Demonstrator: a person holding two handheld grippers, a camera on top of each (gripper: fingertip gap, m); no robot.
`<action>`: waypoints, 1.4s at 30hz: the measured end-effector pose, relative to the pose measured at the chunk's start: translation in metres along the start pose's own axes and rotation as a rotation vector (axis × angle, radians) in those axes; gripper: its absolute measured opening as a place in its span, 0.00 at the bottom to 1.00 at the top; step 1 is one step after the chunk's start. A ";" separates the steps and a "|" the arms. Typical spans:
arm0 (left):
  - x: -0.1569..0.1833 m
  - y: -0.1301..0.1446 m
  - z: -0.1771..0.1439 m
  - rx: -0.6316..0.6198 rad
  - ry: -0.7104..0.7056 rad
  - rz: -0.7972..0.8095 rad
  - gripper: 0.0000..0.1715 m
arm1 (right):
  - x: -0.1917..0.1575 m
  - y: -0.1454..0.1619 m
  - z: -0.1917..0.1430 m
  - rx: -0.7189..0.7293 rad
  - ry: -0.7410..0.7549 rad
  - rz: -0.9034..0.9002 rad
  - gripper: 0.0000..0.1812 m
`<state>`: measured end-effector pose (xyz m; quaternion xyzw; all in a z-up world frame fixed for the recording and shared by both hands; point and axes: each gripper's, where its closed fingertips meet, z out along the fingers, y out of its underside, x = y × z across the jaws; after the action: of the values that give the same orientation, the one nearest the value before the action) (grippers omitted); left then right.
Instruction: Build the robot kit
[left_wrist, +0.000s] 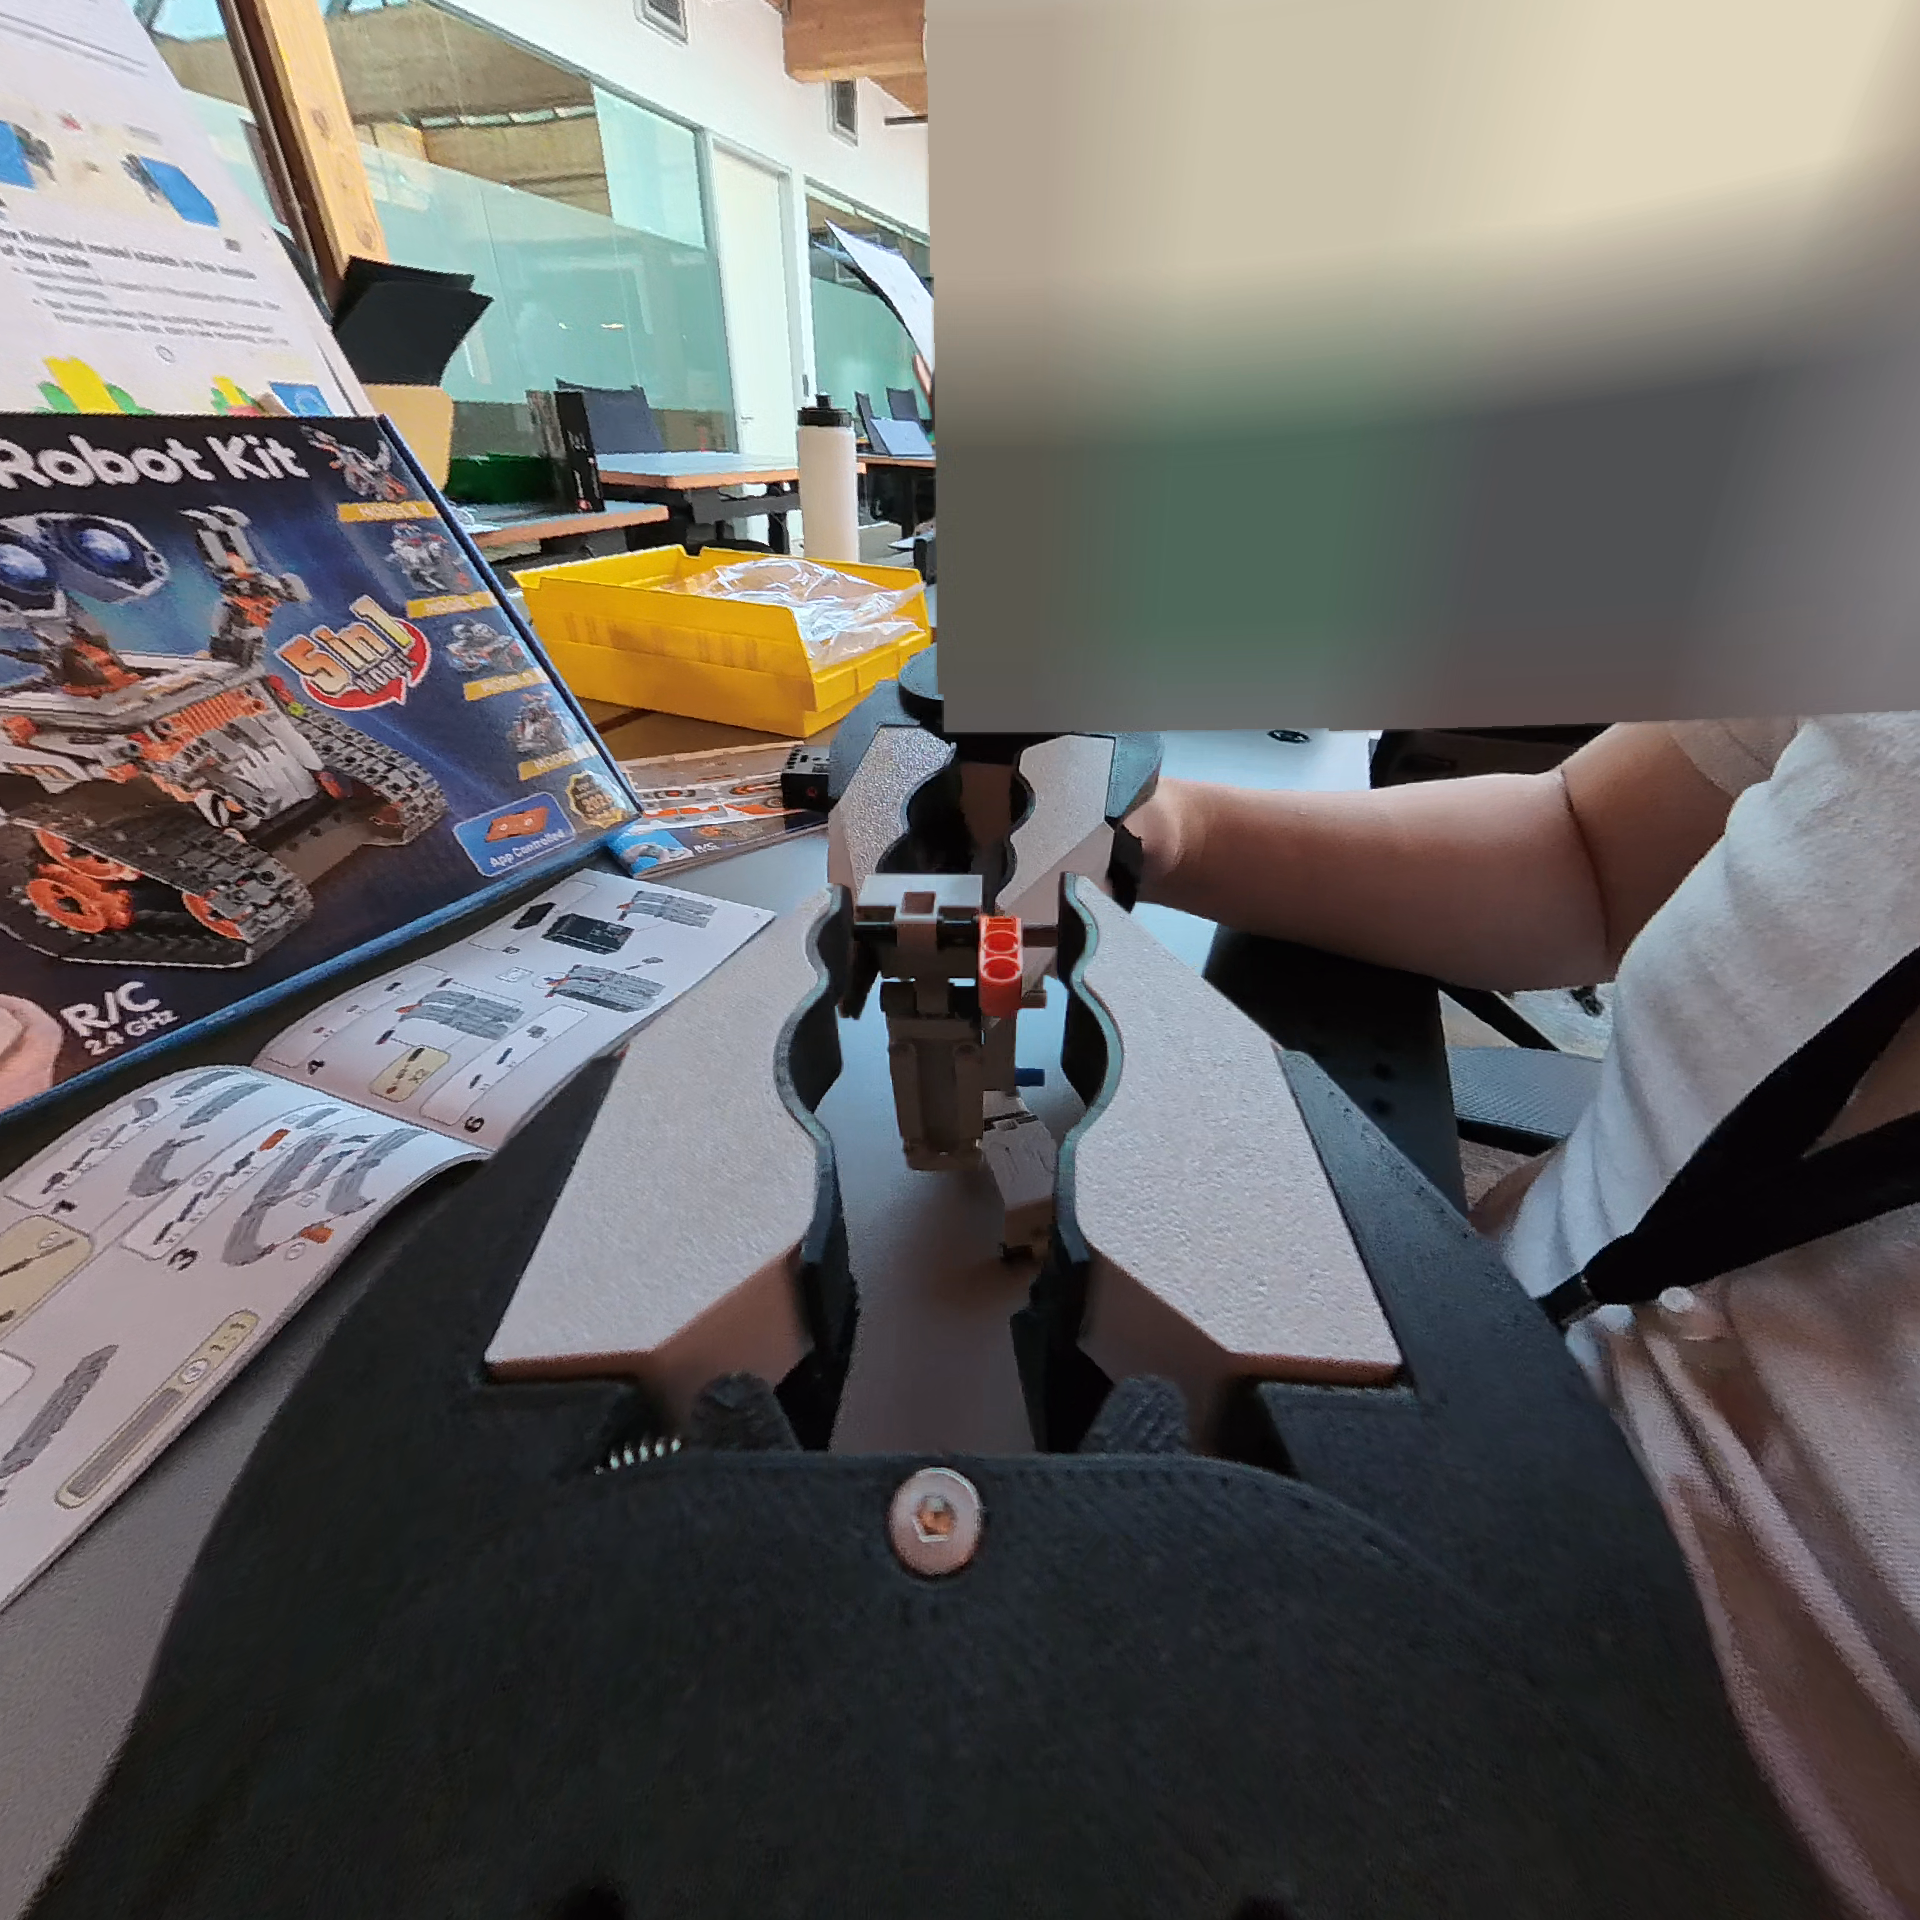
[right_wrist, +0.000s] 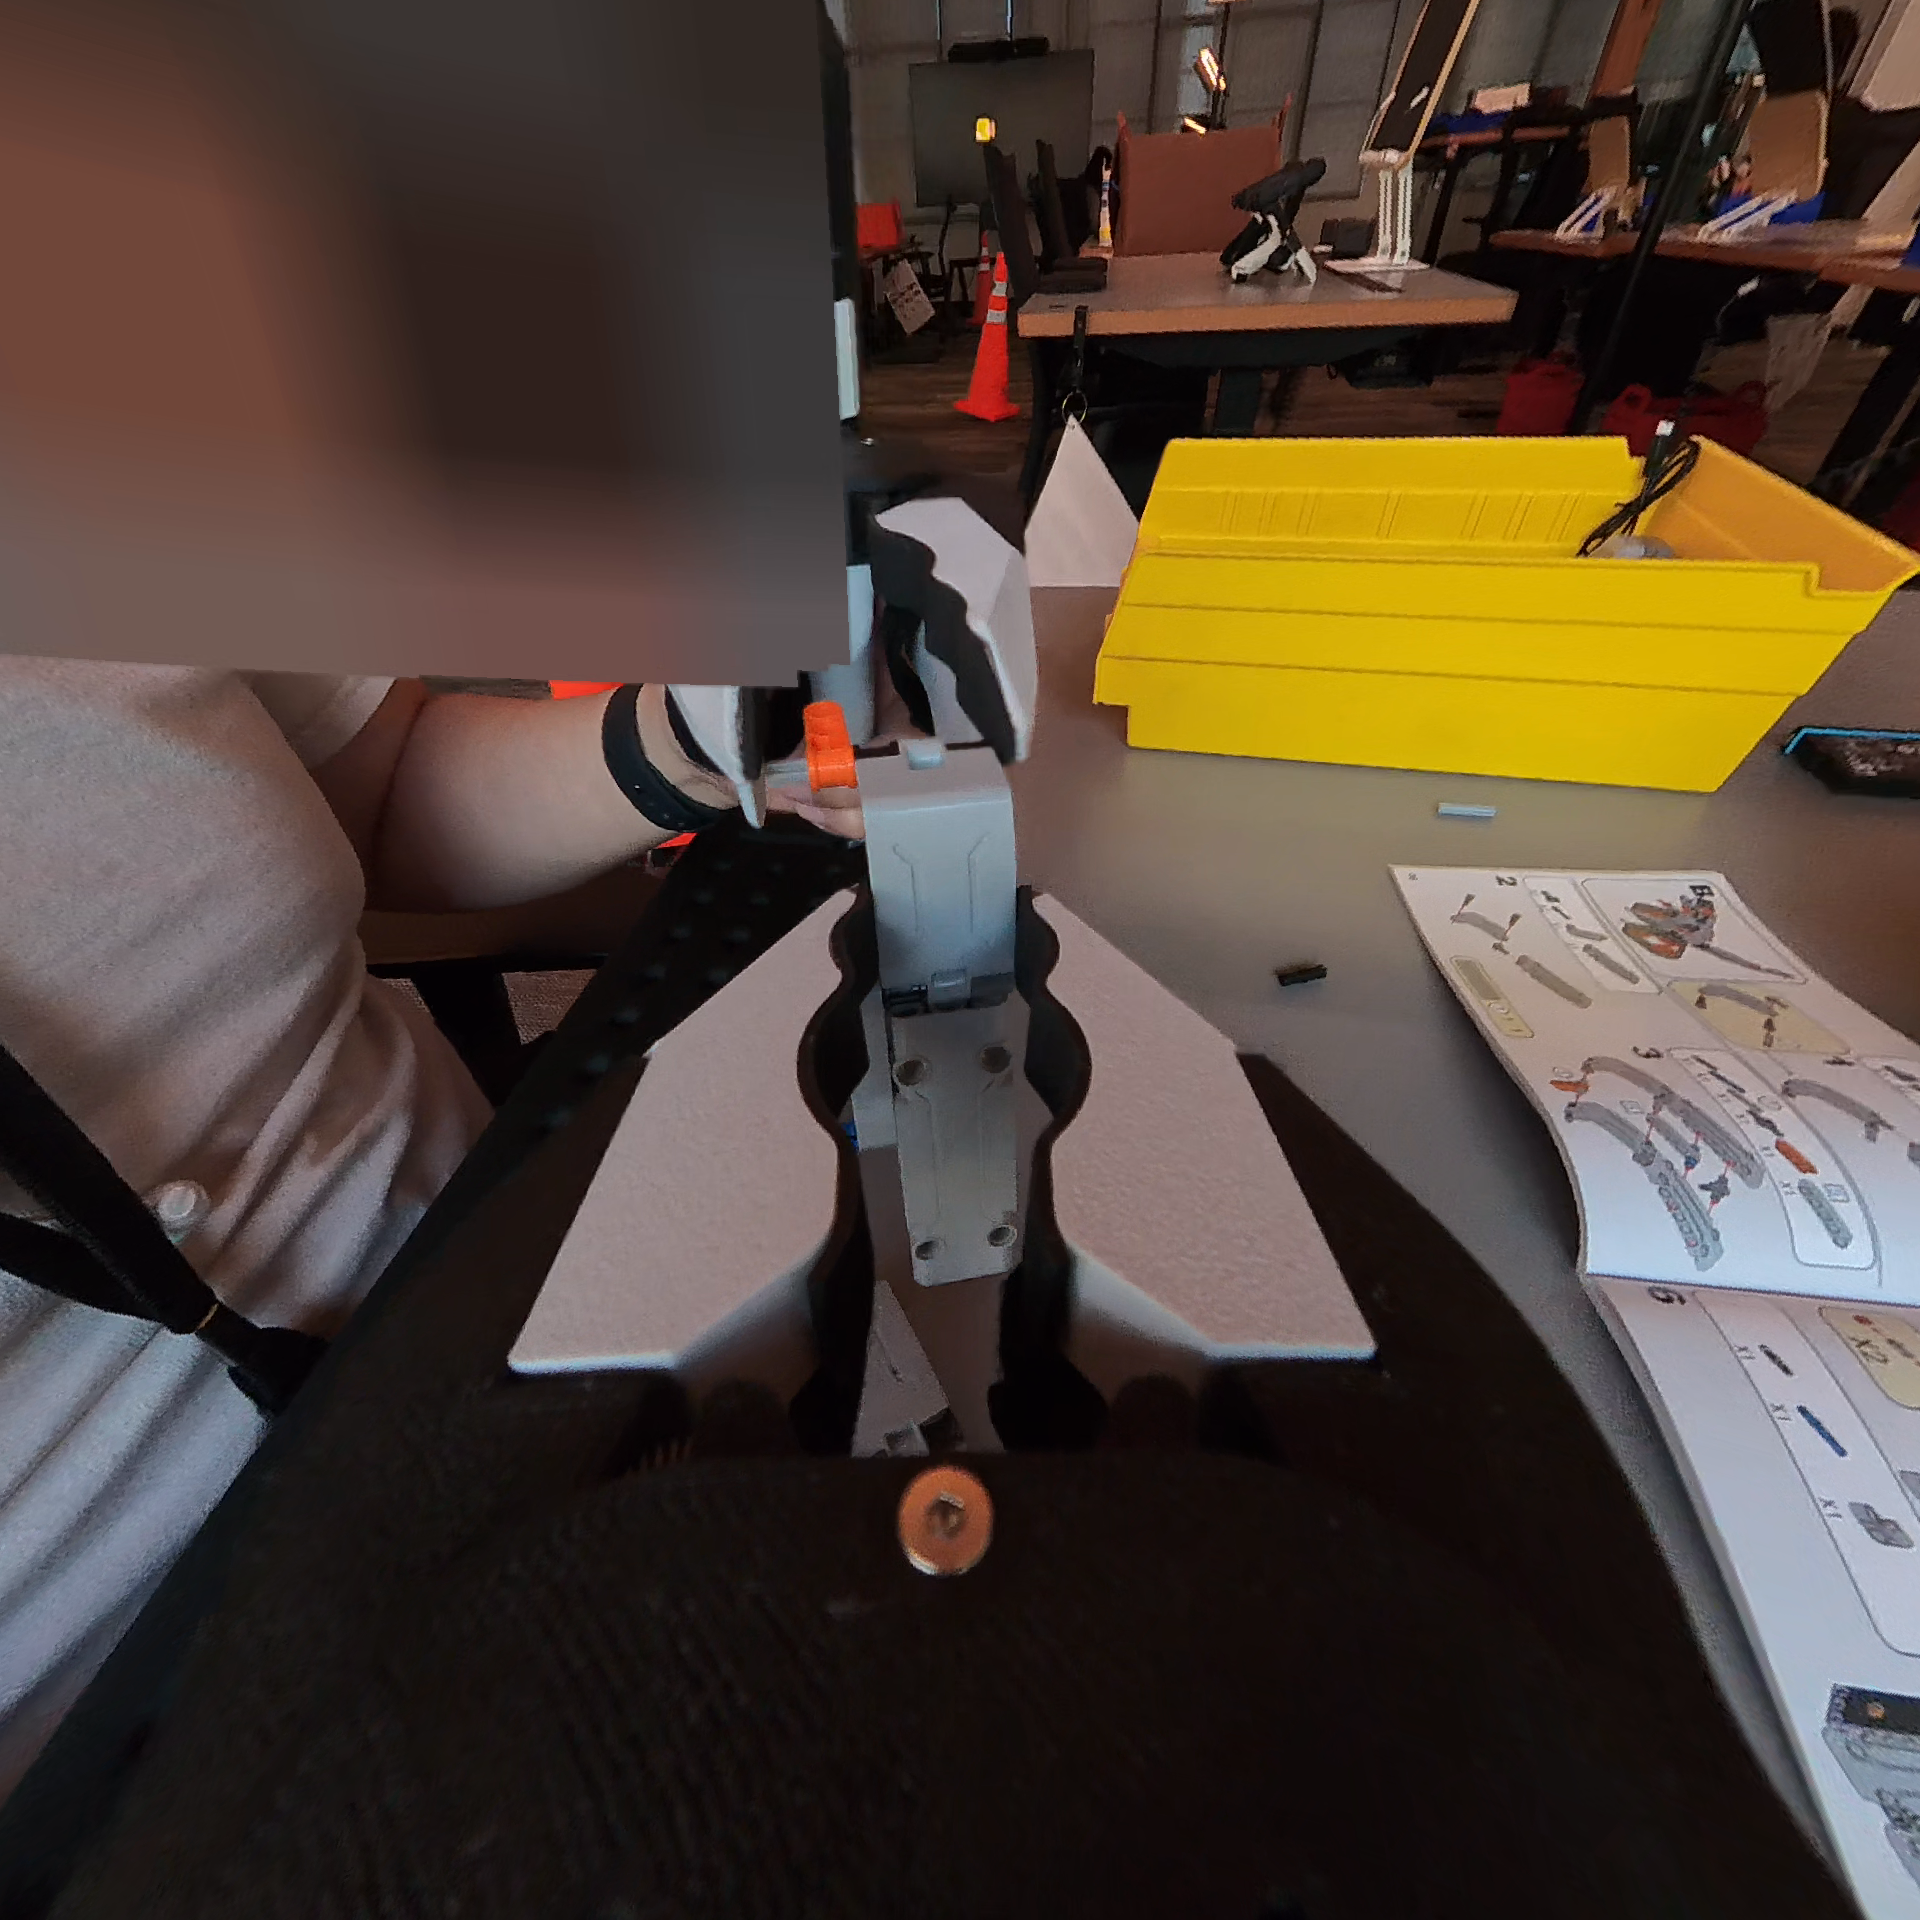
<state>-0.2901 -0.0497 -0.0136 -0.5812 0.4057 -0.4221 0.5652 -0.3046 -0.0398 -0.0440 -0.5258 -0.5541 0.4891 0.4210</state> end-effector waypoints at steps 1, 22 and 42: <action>-0.001 0.001 0.000 -0.005 -0.005 0.010 0.21 | 0.000 0.001 0.000 0.000 -0.001 0.005 0.14; -0.004 0.014 0.001 -0.062 -0.007 -0.002 0.22 | 0.004 0.005 0.000 -0.017 -0.003 0.045 0.13; -0.044 0.018 -0.002 0.035 -0.258 -0.219 0.22 | 0.047 -0.007 -0.006 -0.035 0.496 -0.379 0.07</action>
<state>-0.3059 -0.0097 -0.0334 -0.6613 0.2568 -0.4100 0.5733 -0.3040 0.0079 -0.0380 -0.5235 -0.5309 0.2490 0.6181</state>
